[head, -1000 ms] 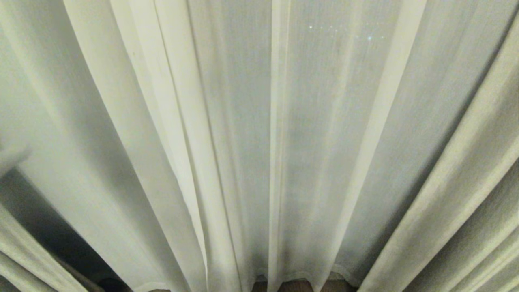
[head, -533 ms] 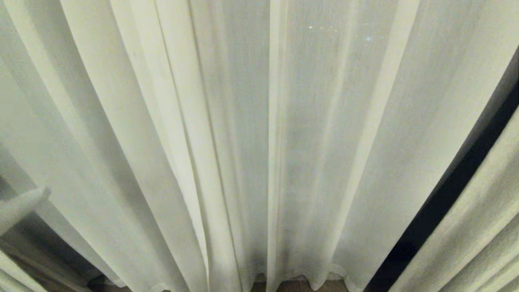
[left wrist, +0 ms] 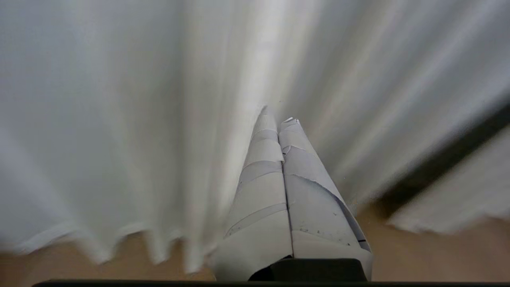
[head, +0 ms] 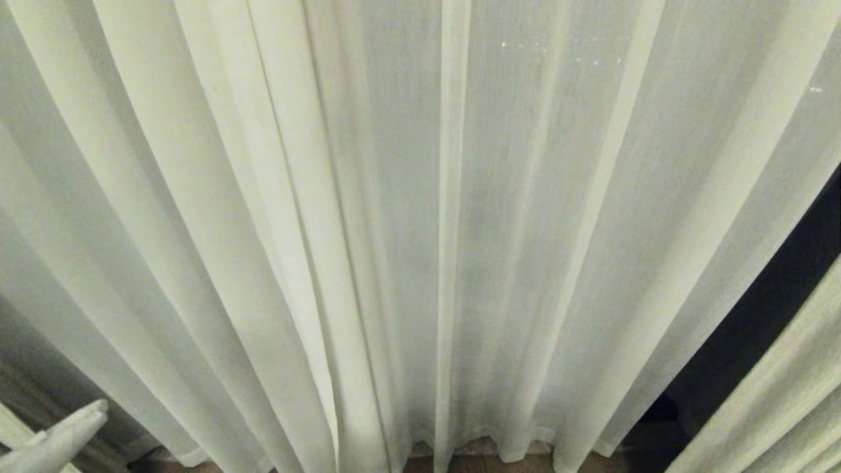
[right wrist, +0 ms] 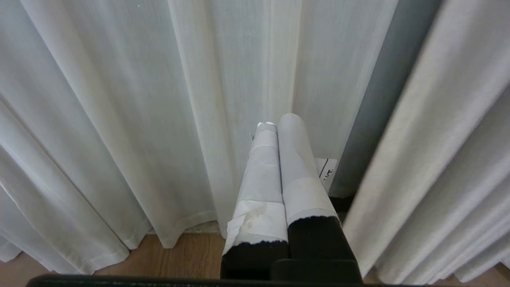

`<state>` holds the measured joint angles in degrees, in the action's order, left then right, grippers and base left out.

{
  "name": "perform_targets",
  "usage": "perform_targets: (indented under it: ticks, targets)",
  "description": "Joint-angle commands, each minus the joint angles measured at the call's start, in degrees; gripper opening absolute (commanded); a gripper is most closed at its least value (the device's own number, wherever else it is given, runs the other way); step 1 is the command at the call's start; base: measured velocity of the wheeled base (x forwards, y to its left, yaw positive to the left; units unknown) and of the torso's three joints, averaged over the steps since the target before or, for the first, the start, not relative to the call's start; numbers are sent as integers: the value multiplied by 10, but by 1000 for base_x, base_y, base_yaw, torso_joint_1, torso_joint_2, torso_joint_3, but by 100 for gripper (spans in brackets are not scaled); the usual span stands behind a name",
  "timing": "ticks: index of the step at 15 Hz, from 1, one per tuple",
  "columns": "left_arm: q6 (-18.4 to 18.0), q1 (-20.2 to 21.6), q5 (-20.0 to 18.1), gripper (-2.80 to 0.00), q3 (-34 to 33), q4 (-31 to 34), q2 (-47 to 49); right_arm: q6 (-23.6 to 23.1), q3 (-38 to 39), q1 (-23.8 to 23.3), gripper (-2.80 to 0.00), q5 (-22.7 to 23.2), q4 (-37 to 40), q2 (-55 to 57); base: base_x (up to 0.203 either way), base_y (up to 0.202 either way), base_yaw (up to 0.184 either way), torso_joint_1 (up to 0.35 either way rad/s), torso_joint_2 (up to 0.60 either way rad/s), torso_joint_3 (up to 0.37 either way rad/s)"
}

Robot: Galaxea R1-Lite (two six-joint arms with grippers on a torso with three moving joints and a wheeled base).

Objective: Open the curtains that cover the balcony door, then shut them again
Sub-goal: Pull the outer curtains open on both sides

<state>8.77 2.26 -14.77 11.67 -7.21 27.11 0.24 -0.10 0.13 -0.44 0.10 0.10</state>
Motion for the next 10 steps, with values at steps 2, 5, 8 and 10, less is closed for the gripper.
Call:
perform_targets:
  ticks: [2, 5, 8, 10]
  targets:
    - [-25, -47, 167, -280, -69, -3, -90, 0, 0, 0, -280, 0, 0, 0, 0, 0, 0, 0, 0, 0]
    - [-49, -40, 183, -280, -117, 2, -152, 0, 0, 0, -280, 0, 0, 0, 0, 0, 0, 0, 0, 0]
    - [-73, -28, 169, -280, -117, 52, -230, 0, 0, 0, -280, 0, 0, 0, 0, 0, 0, 0, 0, 0]
    - [-80, -24, 161, -280, -117, 68, -271, 0, 0, 0, -280, 0, 0, 0, 0, 0, 0, 0, 0, 0]
